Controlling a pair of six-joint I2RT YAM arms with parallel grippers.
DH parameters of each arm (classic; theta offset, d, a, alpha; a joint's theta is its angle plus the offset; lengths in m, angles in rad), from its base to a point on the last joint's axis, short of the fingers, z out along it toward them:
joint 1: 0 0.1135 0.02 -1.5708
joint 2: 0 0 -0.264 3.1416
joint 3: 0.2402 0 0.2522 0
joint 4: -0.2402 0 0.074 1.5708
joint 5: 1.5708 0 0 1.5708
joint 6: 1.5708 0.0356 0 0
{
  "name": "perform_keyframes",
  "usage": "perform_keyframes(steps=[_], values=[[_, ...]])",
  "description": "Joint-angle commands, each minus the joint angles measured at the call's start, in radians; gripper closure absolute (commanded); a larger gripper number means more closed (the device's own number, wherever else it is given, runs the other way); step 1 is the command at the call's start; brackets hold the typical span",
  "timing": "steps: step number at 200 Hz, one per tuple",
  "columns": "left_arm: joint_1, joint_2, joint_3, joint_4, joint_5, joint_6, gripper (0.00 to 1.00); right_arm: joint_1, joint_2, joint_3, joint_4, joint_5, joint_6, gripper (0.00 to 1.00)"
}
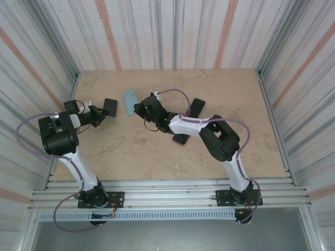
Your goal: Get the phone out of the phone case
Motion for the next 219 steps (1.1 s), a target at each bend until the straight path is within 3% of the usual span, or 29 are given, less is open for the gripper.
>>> perform_keyframes(steps=[1,87,141,219], values=[[0.011,0.02,0.023,-0.027,0.022,0.034,0.79,0.013,0.02,0.037,-0.029,0.014,0.023,0.88],[0.011,-0.002,0.088,-0.305,-0.115,0.204,0.51,0.044,0.084,0.132,-0.146,0.082,-0.059,0.88],[0.009,-0.013,0.115,-0.424,-0.201,0.275,0.42,0.057,0.154,0.202,-0.175,0.118,-0.114,0.87],[0.009,-0.026,0.153,-0.532,-0.28,0.331,0.34,0.071,0.263,0.323,-0.241,0.209,-0.04,0.87]])
